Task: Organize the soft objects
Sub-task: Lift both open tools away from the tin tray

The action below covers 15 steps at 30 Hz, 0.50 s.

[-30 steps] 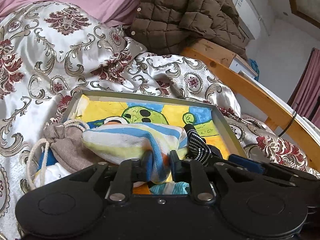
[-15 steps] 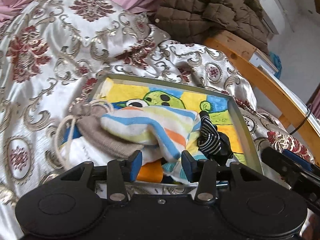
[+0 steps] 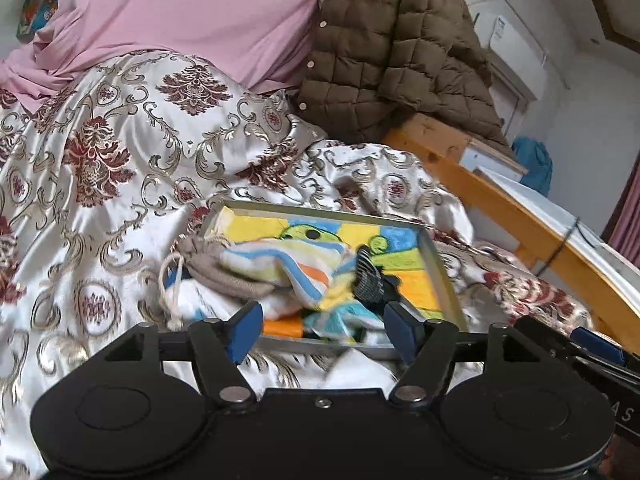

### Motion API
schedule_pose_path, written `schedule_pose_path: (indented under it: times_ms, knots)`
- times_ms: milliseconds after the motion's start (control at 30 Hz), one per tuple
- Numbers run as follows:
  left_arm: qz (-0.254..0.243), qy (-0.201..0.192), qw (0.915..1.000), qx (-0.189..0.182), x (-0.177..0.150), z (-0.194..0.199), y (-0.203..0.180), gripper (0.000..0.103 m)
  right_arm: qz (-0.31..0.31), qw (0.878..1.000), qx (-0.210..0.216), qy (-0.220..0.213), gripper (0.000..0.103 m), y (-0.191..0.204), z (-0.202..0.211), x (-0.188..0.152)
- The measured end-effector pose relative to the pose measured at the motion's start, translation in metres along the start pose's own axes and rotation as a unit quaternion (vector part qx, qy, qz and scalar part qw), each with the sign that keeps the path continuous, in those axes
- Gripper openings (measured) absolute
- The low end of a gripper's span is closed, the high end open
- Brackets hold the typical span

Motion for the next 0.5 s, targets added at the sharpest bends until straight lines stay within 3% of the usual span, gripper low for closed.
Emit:
schedule_pose_path:
  times_ms: [133,500]
  knots:
    - [-0.005,-0.001,1.0000,-0.001,-0.013,0.019,-0.012,0.078,0.007,1.000,-0.008,-0.011,0.101,-0.011,0.034,-0.009]
    - [-0.026,-0.017,0.9994,-0.012,-0.051,0.070,-0.032,0.099,-0.003,1.000,-0.015,-0.015,0.102,-0.039,0.113,-0.037]
Point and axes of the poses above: each gripper's, at about its wrist camera, not at the fingertips, and z roughly against the way its jaws point, y to its left, x to its top, the point moved 10 cm from there along -z, roughly the way its jaws point, and after that the axes turned 9 degrees about -x, right-handed, at the moved point
